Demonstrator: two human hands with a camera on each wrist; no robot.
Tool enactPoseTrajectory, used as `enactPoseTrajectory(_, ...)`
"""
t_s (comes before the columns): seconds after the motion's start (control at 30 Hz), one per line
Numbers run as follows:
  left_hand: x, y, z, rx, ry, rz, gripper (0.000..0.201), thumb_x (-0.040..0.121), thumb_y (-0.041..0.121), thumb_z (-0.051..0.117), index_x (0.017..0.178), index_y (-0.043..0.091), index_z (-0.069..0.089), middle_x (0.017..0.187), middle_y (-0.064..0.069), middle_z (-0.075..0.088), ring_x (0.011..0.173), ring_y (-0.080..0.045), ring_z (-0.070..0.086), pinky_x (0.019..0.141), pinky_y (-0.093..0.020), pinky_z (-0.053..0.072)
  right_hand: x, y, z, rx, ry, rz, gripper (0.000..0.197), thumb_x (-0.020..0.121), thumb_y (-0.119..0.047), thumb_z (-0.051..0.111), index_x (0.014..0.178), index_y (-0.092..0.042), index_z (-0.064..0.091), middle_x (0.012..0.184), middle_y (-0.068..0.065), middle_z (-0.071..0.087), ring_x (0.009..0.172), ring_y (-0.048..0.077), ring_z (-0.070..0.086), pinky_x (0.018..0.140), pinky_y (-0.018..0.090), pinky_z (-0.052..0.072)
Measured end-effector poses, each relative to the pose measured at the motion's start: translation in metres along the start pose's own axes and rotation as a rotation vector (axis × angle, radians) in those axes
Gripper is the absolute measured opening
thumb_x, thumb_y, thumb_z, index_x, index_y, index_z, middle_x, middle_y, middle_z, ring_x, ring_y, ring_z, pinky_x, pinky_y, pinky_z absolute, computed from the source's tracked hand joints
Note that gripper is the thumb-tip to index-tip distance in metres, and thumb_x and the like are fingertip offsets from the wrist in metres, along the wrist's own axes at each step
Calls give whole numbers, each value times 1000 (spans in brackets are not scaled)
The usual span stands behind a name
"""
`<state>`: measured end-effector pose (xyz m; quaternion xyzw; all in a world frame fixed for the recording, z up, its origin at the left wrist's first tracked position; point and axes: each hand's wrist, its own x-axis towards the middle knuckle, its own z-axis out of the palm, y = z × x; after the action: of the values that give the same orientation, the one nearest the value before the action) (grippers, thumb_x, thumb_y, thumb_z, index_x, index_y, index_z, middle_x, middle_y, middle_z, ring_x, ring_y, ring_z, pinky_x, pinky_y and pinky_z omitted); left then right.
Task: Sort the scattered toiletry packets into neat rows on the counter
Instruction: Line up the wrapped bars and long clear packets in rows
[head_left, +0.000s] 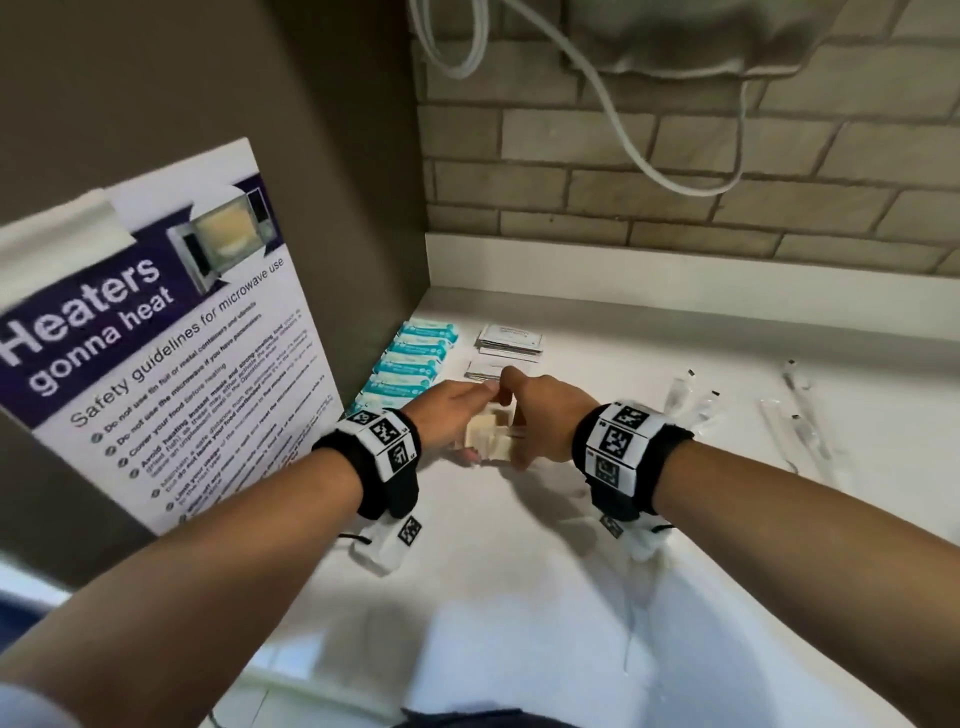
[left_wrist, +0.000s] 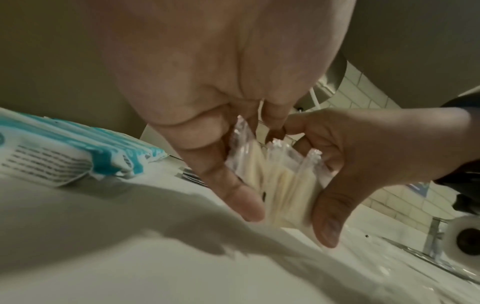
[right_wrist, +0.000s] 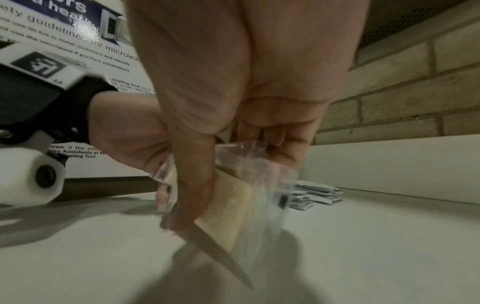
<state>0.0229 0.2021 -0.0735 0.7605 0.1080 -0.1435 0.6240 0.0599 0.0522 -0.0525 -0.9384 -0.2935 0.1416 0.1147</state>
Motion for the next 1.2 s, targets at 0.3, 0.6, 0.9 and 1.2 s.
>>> enactPoseTrajectory(0.3, -6, -7, 0, 269, -237, 141, 51, 80, -8, 68, 121, 20, 55, 100, 0, 64, 74, 1, 64, 63, -12, 51, -1, 1, 11, 85, 132, 12, 78, 50, -24, 90, 111, -15, 42, 112, 7, 54, 89, 25, 55, 73, 34, 49)
enactPoseTrajectory(0.6, -7, -10, -1, 635, -149, 251, 45, 80, 13, 69, 115, 28, 45, 110, 2, 62, 96, -18, 63, 83, -36, 56, -18, 12, 12, -104, -85, 148, 63, 70, -44, 75, 122, -16, 52, 114, 6, 61, 101, 28, 61, 84, 34, 50)
enactPoseTrajectory(0.9, -3, -11, -5, 1065, -127, 145, 60, 79, 32, 65, 130, 25, 35, 122, 1, 39, 95, -22, 59, 84, -36, 49, -13, 10, 21, -58, -82, 75, 40, 78, -24, 64, 114, -8, 54, 110, 12, 61, 101, 30, 60, 85, 36, 50)
enactPoseTrajectory(1.2, -1, -3, 7, 1042, -141, 196, 55, 82, 13, 64, 130, 19, 37, 119, 0, 51, 91, -19, 51, 75, -26, 38, -8, 6, 20, -38, -74, 86, 35, 76, -27, 63, 107, -13, 54, 98, 6, 55, 81, 23, 52, 72, 31, 44)
